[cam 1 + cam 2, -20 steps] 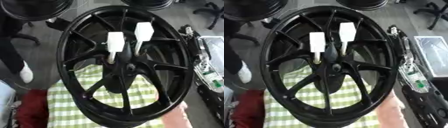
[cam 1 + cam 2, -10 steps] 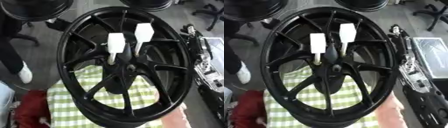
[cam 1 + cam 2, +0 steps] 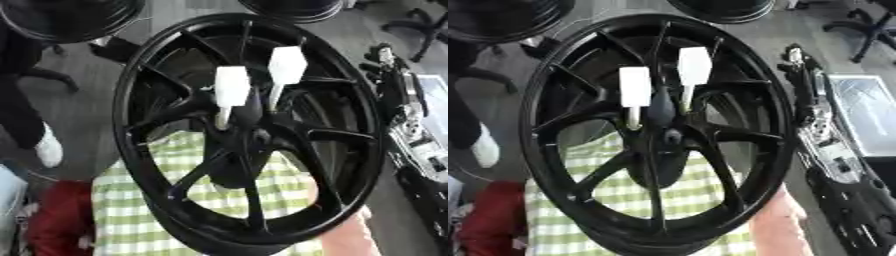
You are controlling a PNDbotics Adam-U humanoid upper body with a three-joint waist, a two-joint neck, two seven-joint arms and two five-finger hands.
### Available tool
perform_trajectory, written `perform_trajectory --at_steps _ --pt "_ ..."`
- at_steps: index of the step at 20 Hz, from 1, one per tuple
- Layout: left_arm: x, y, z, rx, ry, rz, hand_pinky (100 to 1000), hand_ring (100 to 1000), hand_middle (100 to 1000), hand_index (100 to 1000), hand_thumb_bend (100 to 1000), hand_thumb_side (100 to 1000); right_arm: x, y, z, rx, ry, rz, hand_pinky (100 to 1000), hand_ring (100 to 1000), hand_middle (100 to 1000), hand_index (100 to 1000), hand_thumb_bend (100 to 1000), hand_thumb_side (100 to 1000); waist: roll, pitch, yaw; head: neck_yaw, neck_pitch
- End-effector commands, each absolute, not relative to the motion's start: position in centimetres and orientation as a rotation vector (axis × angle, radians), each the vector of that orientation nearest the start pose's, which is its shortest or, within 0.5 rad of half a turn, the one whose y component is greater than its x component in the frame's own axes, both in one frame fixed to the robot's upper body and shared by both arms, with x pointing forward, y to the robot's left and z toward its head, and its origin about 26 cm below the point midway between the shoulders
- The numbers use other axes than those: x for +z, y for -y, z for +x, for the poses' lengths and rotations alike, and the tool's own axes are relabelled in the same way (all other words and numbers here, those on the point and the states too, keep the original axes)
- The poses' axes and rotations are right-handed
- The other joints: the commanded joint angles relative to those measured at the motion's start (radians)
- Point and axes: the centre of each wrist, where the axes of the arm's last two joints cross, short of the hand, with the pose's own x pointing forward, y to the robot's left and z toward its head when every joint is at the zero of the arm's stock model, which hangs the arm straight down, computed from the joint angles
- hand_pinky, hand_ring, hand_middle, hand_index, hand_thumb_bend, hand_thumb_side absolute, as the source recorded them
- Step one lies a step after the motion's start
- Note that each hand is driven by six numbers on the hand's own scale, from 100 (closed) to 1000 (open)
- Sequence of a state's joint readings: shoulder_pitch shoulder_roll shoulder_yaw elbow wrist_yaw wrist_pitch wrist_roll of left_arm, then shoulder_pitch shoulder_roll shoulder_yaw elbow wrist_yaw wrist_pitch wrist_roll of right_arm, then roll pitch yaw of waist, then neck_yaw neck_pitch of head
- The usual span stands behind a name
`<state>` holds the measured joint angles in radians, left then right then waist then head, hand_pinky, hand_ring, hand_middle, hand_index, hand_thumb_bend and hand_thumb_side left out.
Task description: Pull the pin out of the wheel hub.
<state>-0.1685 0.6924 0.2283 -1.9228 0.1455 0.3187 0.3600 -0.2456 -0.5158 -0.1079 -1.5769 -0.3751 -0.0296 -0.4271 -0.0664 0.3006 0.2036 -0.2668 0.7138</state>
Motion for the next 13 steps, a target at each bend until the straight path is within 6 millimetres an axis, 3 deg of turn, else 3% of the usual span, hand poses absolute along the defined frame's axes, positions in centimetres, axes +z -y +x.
perform_trajectory --at_steps 1,13 --pt "23.2 -37.8 28.1 0.111 1.933 0.757 690 825 824 874 211 915 14.6 37.9 33.1 -0.322 1.938 -0.443 934 798 764 795 100 754 0.002 -0.015 -0.003 0.004 -0.008" --pt "18.3 -36.8 29.5 0.415 1.955 0.412 695 848 855 901 241 894 15.4 37.8 33.3 -0.320 1.967 -0.433 935 799 766 797 100 743 -0.006 -0.014 -0.012 0.026 -0.007"
